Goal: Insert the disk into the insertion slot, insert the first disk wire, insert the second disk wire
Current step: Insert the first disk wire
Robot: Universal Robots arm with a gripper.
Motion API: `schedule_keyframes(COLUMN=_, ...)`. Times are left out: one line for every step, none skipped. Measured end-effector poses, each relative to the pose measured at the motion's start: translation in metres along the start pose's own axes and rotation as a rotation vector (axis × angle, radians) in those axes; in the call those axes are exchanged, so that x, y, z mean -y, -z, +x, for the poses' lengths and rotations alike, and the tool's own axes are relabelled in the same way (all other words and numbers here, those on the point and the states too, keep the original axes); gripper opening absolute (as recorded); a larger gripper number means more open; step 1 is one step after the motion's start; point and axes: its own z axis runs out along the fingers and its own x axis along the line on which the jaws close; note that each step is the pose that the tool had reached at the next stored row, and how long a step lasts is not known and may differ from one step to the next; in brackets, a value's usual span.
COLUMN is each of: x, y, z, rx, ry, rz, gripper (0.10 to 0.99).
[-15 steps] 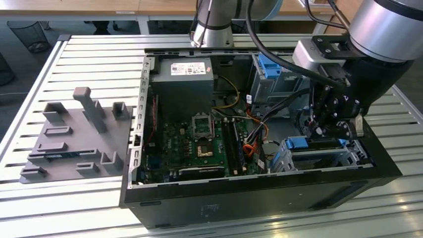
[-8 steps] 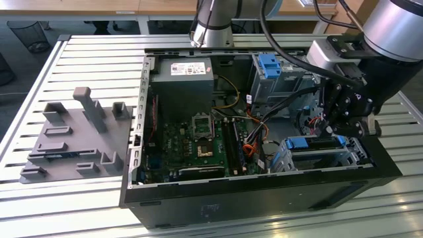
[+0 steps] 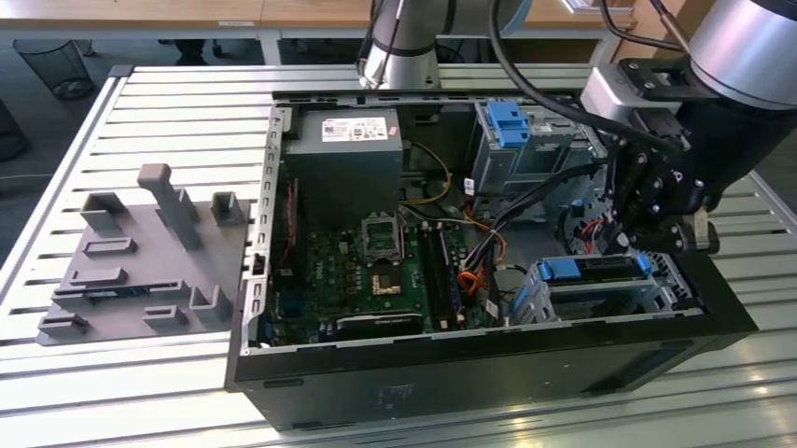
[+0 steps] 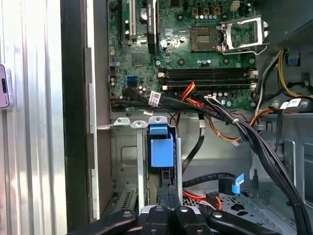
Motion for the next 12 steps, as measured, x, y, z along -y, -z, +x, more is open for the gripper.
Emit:
schedule_keyframes(x=0.0, y=0.0018, z=-0.0001, rx=-0.0001, ry=-0.003, rz=0.0, gripper=0.106)
schedule_keyframes(x=0.0, y=0.0039, z=-0.0003, rx=0.0, ry=-0.006, rz=0.0, gripper=0.106)
schedule_keyframes(x=-0.0001, y=0.006, z=-0.0006, rx=0.0, ry=-0.008, rz=0.0, gripper=0.106)
schedule_keyframes(x=-0.0001, y=0.0077, z=-0.0009, rx=0.0, ry=-0.01, rz=0.0, gripper=0.106)
schedule_keyframes(x=-0.0001, y=0.008, z=-0.0012, rx=0.0003, ry=-0.015, rz=0.0, gripper=0.106)
schedule_keyframes(x=-0.0001, y=0.008, z=-0.0017, rx=0.0005, ry=-0.022, rz=0.0, gripper=0.106)
schedule_keyframes(x=-0.0001, y=0.008, z=-0.002, rx=0.0005, ry=-0.03, rz=0.0, gripper=0.106)
schedule_keyframes(x=-0.0001, y=0.0081, z=-0.0026, rx=0.0002, ry=-0.036, rz=0.0, gripper=0.106)
schedule_keyframes(x=0.0004, y=0.0081, z=-0.0035, rx=0.0003, ry=-0.04, rz=0.0, gripper=0.106)
schedule_keyframes(x=0.0012, y=0.008, z=-0.0048, rx=0.0003, ry=-0.04, rz=0.0, gripper=0.106)
schedule_keyframes(x=0.002, y=0.0078, z=-0.0059, rx=0.0003, ry=-0.04, rz=0.0, gripper=0.106)
schedule_keyframes(x=0.0027, y=0.0077, z=-0.0075, rx=0.0002, ry=-0.04, rz=0.0, gripper=0.106)
